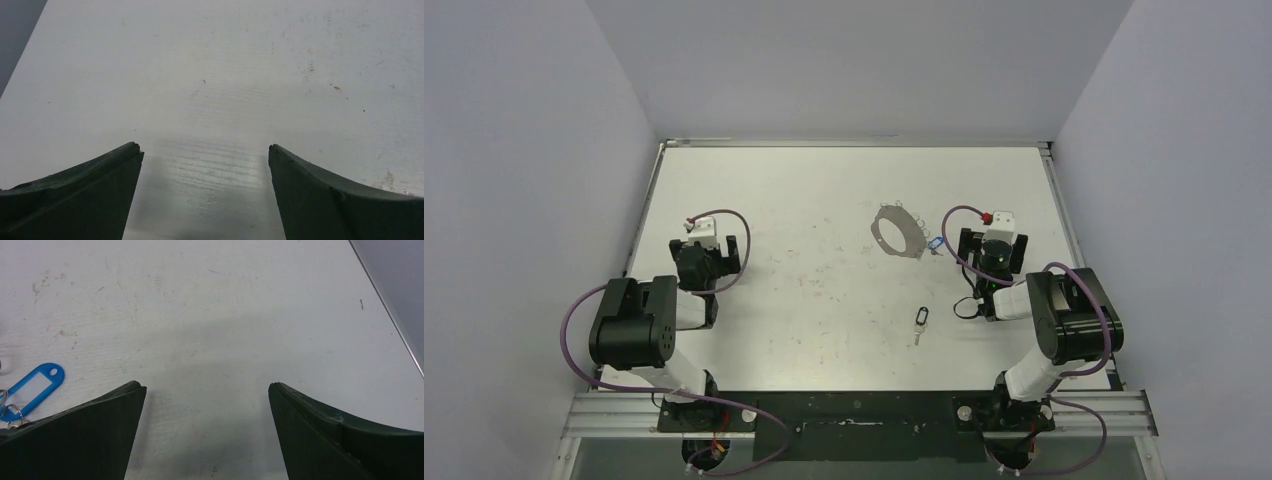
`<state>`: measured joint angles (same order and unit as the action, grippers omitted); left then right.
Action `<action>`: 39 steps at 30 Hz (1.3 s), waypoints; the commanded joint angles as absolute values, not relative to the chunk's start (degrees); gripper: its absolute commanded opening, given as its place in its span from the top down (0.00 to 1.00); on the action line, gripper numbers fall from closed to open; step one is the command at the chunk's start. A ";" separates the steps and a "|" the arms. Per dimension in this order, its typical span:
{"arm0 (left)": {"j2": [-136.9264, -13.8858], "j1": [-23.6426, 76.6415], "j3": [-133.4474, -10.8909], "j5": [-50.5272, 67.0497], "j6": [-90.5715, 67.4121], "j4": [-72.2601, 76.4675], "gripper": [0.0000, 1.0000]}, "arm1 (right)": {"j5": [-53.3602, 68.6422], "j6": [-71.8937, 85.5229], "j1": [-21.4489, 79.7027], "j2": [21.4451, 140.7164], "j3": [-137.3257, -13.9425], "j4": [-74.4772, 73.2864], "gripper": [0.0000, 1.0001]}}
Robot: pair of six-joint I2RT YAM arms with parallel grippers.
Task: Put the keys on the keyring
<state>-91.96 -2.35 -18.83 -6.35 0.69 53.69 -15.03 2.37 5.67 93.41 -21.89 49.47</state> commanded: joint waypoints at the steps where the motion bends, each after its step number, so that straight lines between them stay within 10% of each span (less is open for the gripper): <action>1: -92.20 -2.72 -20.48 -5.97 0.35 55.46 0.03 | -15.91 2.55 5.72 92.99 -22.94 51.86 0.00; 14: -92.08 -2.61 -20.87 -8.24 0.35 55.02 0.03 | -15.91 2.55 5.73 93.01 -22.94 51.81 0.00; 19: -81.81 -2.20 -29.85 -5.66 -1.93 29.33 0.03 | -16.66 2.86 5.91 92.11 -23.18 51.03 0.00; 31: -80.66 -3.03 -36.21 25.19 -33.98 17.49 0.03 | -20.22 31.79 4.65 63.21 -29.72 9.44 0.00; 39: -76.61 -3.14 -32.60 29.34 -38.36 18.87 0.03 | -2.32 26.11 10.17 79.89 -41.40 4.93 0.00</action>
